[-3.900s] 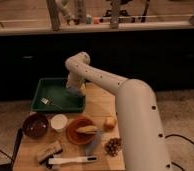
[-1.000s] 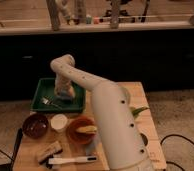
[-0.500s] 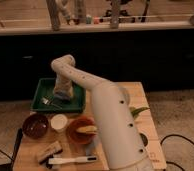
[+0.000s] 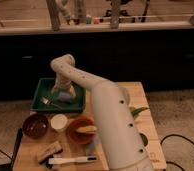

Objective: Place sponge in tray

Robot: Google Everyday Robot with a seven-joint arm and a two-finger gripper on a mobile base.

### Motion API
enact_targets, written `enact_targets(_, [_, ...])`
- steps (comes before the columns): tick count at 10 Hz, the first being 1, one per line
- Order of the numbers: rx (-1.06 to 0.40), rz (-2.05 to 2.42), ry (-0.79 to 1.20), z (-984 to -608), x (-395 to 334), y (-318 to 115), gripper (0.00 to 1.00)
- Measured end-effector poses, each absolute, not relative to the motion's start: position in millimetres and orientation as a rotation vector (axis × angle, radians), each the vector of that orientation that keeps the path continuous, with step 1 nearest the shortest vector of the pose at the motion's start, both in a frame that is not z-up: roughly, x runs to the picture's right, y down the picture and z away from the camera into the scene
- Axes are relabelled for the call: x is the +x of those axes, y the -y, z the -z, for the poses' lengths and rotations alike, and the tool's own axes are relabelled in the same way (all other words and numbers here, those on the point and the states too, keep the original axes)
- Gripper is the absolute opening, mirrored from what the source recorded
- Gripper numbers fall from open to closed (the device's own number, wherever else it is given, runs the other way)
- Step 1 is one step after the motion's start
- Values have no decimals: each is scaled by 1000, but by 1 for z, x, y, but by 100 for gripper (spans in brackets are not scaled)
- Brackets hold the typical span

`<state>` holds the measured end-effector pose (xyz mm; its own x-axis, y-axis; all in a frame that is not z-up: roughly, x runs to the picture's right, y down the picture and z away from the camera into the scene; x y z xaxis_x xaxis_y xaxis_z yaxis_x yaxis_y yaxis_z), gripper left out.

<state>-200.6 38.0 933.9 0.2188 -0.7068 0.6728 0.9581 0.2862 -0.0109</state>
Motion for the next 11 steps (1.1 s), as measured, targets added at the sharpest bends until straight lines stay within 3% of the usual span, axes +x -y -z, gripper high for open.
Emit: enact_targets(11, [-460, 1207, 625, -928, -195, -34, 80])
